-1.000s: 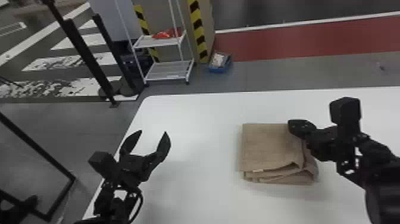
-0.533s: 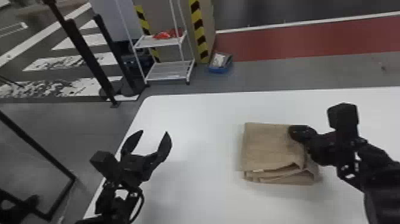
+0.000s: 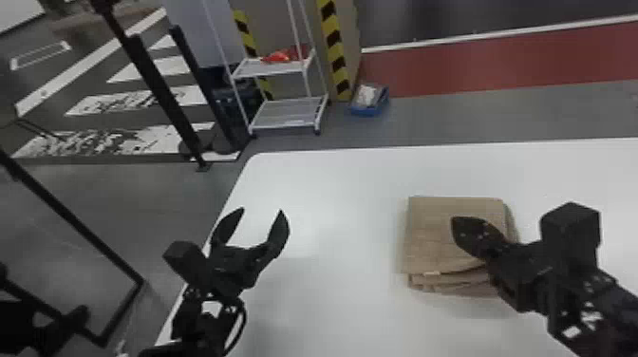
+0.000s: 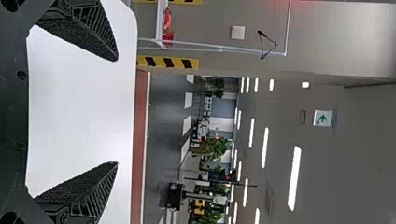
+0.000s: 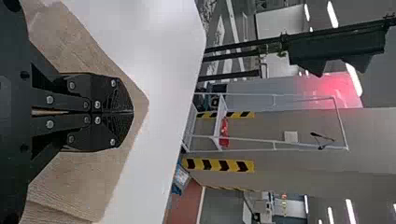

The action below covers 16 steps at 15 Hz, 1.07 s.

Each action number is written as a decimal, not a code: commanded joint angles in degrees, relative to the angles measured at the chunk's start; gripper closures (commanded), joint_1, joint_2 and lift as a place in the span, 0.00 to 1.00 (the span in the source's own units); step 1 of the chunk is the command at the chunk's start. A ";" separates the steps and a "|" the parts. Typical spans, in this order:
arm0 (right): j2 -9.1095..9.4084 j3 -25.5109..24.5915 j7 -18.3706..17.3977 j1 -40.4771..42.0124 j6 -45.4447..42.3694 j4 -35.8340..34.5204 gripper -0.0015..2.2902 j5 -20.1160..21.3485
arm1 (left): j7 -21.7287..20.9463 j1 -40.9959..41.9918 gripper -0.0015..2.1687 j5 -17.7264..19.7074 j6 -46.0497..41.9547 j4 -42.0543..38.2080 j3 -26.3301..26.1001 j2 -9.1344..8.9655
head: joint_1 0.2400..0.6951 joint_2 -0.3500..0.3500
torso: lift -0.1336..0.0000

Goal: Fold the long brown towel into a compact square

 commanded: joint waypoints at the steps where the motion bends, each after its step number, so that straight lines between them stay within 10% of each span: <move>1: -1.69 -0.01 -0.01 4.05 1.29 -2.15 0.89 1.08 | -0.09 -0.08 0.04 -0.04 -0.01 -0.02 -0.06 0.09 | 1.00 1.00 | 0.06; 10: -1.95 -5.64 -0.53 11.08 -9.26 -6.81 0.89 -2.96 | -0.09 0.01 0.04 -0.04 -0.01 -0.37 -0.68 0.27 | 1.00 1.00 | 0.06; 13: -1.86 -7.75 -2.03 14.60 -29.65 -8.39 0.87 -7.88 | -0.09 0.01 0.04 0.05 -0.01 -0.28 -0.32 0.27 | 1.00 0.99 | 0.06; 16: -1.69 -4.85 -10.90 15.30 -34.05 -7.16 0.34 -6.74 | -0.09 0.01 0.04 0.05 -0.71 -0.37 -0.76 0.18 | 1.00 0.96 | 0.06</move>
